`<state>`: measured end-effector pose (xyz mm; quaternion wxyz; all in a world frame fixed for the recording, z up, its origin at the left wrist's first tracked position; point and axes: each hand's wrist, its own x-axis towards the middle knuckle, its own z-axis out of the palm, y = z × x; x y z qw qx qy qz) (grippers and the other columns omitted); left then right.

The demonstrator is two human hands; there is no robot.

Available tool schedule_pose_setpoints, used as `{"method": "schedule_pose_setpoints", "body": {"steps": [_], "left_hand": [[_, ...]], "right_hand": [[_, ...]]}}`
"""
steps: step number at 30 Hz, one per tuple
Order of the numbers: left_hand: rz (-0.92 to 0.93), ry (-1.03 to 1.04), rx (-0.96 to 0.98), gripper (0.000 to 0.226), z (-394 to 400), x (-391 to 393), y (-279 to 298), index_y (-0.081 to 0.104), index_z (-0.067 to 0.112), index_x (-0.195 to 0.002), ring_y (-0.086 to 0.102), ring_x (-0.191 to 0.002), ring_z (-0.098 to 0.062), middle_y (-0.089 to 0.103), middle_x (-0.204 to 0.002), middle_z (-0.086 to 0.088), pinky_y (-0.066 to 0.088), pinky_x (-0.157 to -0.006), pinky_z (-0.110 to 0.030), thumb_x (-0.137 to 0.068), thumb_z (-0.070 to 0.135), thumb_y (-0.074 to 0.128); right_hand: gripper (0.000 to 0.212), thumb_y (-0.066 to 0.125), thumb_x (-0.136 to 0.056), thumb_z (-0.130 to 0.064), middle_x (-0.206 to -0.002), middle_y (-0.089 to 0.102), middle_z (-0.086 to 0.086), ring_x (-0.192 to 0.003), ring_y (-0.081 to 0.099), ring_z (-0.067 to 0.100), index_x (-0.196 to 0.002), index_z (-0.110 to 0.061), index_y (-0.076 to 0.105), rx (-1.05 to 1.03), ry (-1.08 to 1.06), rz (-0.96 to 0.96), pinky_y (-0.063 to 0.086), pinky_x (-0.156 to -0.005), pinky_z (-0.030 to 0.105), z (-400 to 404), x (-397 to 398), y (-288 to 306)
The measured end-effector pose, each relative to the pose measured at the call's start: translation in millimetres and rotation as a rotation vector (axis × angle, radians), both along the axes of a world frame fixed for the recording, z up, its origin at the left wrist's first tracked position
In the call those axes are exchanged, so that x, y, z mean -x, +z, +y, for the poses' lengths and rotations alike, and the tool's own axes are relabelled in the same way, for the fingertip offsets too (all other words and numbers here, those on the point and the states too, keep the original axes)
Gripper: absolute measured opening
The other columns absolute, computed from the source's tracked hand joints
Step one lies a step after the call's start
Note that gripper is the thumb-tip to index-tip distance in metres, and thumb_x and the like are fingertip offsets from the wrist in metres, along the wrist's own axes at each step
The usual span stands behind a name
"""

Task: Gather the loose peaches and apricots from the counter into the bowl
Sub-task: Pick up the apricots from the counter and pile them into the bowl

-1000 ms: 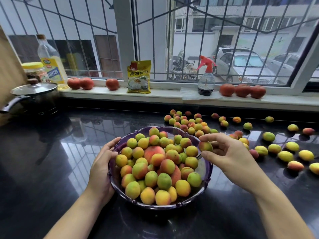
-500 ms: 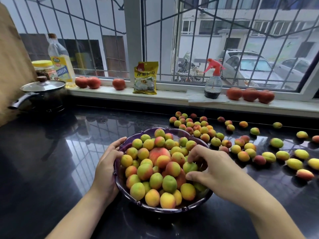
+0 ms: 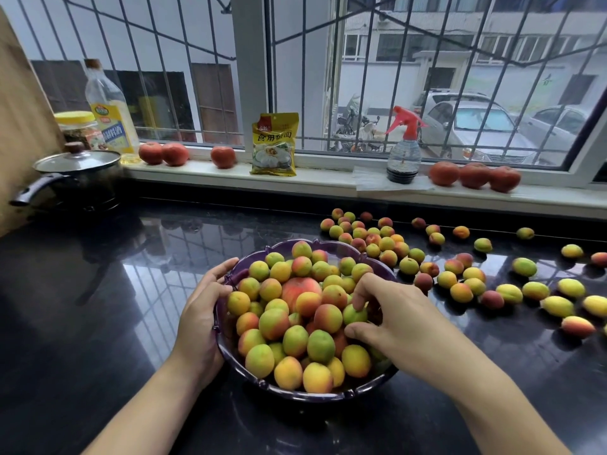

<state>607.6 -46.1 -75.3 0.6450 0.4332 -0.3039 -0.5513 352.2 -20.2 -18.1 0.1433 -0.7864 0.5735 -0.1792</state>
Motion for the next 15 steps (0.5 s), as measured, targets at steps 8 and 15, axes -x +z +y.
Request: {"method": "schedule_pose_setpoints", "body": {"steps": [8, 15], "left_hand": [[0.012, -0.011, 0.003, 0.041, -0.9, -2.4, -2.3, 0.066, 0.017, -0.129, 0.067, -0.116, -0.037, 0.075, -0.12, -0.015, 0.049, -0.106, -0.058, -0.098, 0.005, 0.042], [0.005, -0.015, 0.002, 0.041, 0.5, -1.0, 0.0, 0.066, 0.017, -0.13, 0.068, -0.114, -0.036, 0.075, -0.118, -0.014, 0.051, -0.104, -0.056, -0.098, 0.005, 0.042]], "right_hand": [[0.009, 0.068, -0.095, -0.021, -0.076, 0.066, -0.005, -0.067, 0.063, 0.007, -0.088, -0.022, 0.064, 0.334, -0.421, -0.463, 0.052, -0.062, 0.029, -27.8, 49.5, 6.5], [0.031, 0.054, -0.101, -0.039, -0.126, 0.05, 0.012, -0.102, 0.061, 0.034, -0.126, -0.019, 0.054, 0.123, -0.577, 0.22, 0.038, -0.071, 0.033, -73.3, 58.4, -46.9]]}}
